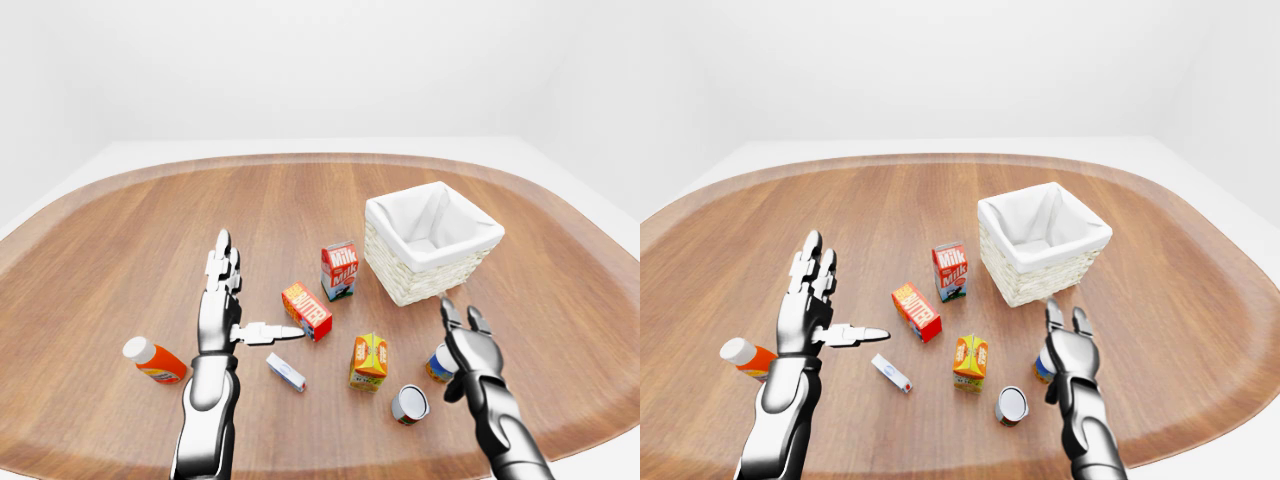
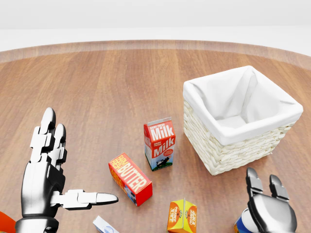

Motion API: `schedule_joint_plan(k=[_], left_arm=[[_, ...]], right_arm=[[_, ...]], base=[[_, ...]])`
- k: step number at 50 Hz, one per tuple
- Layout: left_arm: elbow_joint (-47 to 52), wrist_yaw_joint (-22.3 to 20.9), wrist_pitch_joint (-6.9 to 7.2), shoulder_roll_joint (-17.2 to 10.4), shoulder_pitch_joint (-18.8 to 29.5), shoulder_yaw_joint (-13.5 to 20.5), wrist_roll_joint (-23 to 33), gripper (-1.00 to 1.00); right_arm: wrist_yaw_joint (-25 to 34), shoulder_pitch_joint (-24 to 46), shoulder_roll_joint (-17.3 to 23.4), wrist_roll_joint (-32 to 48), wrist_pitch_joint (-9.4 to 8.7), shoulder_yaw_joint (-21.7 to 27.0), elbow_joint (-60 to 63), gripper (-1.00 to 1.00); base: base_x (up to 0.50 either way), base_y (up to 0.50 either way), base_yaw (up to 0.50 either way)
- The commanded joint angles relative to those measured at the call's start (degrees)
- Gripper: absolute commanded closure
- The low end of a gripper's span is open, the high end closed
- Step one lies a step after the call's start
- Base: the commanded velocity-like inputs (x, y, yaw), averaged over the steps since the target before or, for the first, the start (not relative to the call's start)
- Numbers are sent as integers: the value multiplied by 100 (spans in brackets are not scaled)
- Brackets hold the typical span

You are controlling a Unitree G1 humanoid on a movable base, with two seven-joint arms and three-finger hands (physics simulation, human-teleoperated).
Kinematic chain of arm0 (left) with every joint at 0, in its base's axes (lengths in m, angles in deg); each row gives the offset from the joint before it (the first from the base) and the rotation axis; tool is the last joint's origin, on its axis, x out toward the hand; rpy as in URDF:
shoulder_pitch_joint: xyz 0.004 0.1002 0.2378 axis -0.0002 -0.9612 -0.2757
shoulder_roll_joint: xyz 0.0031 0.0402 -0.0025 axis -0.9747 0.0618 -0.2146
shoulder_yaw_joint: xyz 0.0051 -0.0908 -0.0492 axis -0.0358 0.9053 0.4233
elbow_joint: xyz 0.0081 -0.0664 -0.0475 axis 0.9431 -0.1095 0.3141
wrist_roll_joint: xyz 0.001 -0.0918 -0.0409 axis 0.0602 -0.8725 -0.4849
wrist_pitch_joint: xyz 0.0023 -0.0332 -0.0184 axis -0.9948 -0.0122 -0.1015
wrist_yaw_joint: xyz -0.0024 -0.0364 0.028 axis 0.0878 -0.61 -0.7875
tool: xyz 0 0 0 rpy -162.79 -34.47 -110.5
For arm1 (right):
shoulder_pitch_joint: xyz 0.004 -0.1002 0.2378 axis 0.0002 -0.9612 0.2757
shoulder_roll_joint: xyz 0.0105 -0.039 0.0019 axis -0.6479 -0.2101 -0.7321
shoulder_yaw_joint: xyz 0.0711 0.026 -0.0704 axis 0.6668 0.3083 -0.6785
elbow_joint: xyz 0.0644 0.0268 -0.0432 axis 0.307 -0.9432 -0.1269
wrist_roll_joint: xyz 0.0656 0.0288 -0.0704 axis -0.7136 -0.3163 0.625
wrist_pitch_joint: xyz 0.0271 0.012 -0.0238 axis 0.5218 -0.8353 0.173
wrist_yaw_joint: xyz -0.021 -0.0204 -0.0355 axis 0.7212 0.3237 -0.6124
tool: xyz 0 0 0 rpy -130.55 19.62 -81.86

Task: Pick up the alphabet soup and the tomato sauce, and put them in the basket.

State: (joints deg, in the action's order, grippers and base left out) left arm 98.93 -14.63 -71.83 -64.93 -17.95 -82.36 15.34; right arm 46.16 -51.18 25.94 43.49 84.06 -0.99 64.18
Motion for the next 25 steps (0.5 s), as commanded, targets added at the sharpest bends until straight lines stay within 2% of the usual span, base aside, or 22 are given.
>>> schedule_joint_plan(k=[1,25], left_arm=[[33,-4,0,1,-5,6,-22,-100],[33,-2,0,1,-6,6,-21,-100]], right_arm=[[-141,116,-5,-15,0,-96,-247,-100],[-727,459,80,-320,0,-271,-1342,-100]], base=[[0,0,0],[0,0,0]])
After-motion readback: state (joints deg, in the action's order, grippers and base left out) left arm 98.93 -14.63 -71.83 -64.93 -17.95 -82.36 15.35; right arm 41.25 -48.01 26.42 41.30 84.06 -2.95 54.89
